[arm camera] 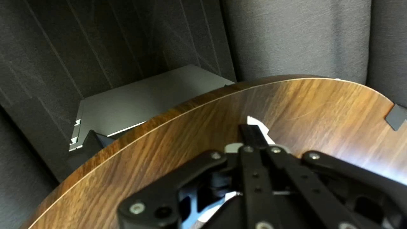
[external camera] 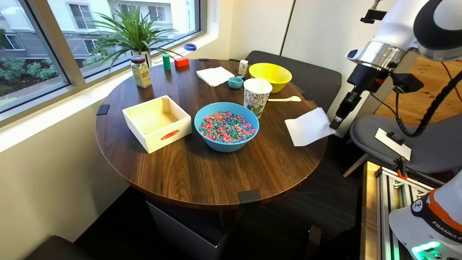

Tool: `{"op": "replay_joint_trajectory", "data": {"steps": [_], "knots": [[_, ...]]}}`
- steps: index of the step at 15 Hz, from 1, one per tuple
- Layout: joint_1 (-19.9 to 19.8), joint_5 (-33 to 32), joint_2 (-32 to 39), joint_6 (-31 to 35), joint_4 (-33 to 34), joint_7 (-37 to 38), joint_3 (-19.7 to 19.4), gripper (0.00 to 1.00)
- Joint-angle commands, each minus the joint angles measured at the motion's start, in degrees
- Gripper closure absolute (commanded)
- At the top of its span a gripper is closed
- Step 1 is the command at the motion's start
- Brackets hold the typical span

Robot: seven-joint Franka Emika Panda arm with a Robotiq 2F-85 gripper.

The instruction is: Put the piece of tissue on the paper cup

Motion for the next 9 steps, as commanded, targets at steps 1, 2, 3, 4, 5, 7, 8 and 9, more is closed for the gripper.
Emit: {"op": "replay_joint_trajectory", "data": {"steps": [1,2,3,4,5,7,8,9], "knots": [[-2.62,-5.92,-7.48,-2.90,-1.72,3.04,1.76,0.99],[-2.41,-6.77,-7.96,-3.89,-0.94,2.44,1.39,0.99],[-1.67,-6.75,-7.70,-3.53,-0.89,1.27,0.78,0.99],[-1.10,-5.71,-5.66,-2.25,-0.11,1.76,0.27,0.99],[-1.09,-6.10,-6.48,-2.36,-0.13,1.76,0.25,0.99],[-1.08,-6.33,-7.08,-2.42,-0.27,1.76,0.25,0.99],[-1.08,-6.36,-7.08,-2.42,-0.34,1.74,0.25,0.99],[-1.08,-6.37,-7.08,-2.42,-0.43,1.74,0.25,0.99]]}}
